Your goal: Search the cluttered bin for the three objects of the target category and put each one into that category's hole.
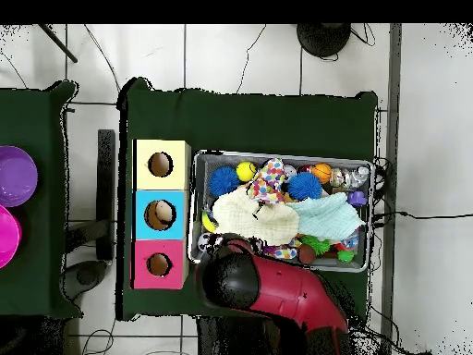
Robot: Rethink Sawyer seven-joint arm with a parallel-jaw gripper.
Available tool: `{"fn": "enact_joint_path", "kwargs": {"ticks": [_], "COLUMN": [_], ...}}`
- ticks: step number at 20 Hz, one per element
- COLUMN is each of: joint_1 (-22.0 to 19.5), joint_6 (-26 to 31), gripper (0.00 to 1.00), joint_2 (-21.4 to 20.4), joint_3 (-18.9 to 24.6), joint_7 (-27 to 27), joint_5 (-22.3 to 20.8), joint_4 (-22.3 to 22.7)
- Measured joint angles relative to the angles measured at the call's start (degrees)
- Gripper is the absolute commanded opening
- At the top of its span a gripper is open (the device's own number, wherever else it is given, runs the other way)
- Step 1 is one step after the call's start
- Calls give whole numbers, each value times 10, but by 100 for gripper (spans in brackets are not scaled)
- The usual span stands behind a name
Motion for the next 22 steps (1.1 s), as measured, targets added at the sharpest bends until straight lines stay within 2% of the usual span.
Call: {"fn": "enact_joint_path", "kwargs": {"ticks": [6, 12, 22], "joint_1": [-61, -122, -163], "joint_6": [-2, -33, -88], "gripper": [100, 100, 100], "joint_2": [20, 41, 83], "joint_3": [12, 38, 67], "joint_7": [0, 0, 0], "joint_5": [-8, -34, -82], "joint_4": [-19, -23, -35]}}
